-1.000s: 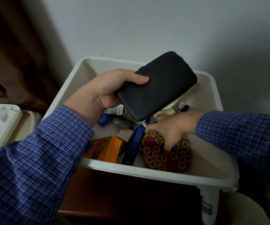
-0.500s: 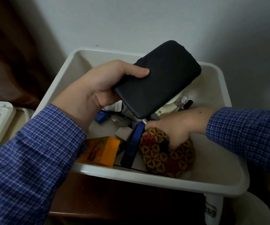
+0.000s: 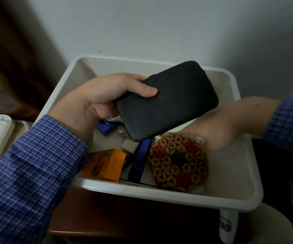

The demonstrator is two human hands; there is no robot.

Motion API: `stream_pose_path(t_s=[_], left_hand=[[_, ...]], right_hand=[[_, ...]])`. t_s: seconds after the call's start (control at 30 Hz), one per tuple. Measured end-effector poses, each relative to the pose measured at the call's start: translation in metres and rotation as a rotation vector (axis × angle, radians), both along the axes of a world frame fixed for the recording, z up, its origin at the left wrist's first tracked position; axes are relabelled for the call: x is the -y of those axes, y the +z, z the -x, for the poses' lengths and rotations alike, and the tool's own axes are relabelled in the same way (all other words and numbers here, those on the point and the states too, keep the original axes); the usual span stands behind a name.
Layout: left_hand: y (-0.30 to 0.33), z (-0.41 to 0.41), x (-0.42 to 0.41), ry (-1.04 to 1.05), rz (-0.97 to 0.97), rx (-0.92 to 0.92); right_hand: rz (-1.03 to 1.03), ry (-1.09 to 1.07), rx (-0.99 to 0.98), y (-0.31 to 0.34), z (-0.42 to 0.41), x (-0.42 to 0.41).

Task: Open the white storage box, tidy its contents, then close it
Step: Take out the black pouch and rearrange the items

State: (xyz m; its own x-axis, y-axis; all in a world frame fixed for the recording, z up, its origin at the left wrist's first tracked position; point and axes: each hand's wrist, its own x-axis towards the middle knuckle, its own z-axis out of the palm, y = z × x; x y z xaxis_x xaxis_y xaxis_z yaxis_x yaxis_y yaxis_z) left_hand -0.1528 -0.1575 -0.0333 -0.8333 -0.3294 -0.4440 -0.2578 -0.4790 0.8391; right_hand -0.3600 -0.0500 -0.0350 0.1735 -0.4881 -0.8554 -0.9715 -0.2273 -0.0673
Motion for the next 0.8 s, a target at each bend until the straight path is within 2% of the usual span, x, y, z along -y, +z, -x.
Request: stream_pose_path(t_s=[0.1, 0.2, 0.27, 0.33, 0.37, 0.4, 0.47, 0.53, 0.67, 0.8], left_hand=[[0.001, -0.003, 0.002, -0.07, -0.003, -0.037], [0.002, -0.006, 0.007, -0.084, 0.064, -0.042], [0.002, -0.003, 0.008, -0.105, 0.133, -0.003], [0.002, 0.007, 0.005, -0.166, 0.186, 0.07], [0.001, 0.014, 0.002, -0.198, 0.205, 0.112], [0.001, 0.022, -0.002, -0.23, 0.222, 0.152], [-0.004, 0.037, -0.011, -0.299, 0.259, 0.228], [-0.014, 0.047, -0.021, -0.341, 0.295, 0.3], [-0.036, 0.058, -0.04, -0.364, 0.507, 0.392], [-0.04, 0.061, -0.042, -0.487, 0.741, 0.438]], right_hand=[[0.04, 0.041, -0.202, 0.027, 0.013, -0.007], [0.192, 0.018, -0.182, 0.053, 0.026, -0.002], [0.424, -0.107, -0.001, 0.064, 0.036, 0.008], [0.534, -0.42, 0.403, 0.064, 0.041, 0.019], [0.454, -0.572, 0.547, 0.062, 0.036, 0.018], [0.348, -0.617, 0.59, 0.058, 0.028, 0.016], [0.167, -0.416, 0.437, 0.044, 0.02, 0.016], [0.09, -0.259, 0.334, 0.029, 0.013, 0.01], [-0.167, -0.206, 0.363, 0.002, 0.017, 0.014], [-0.279, -0.242, 0.346, -0.014, 0.014, 0.019]])
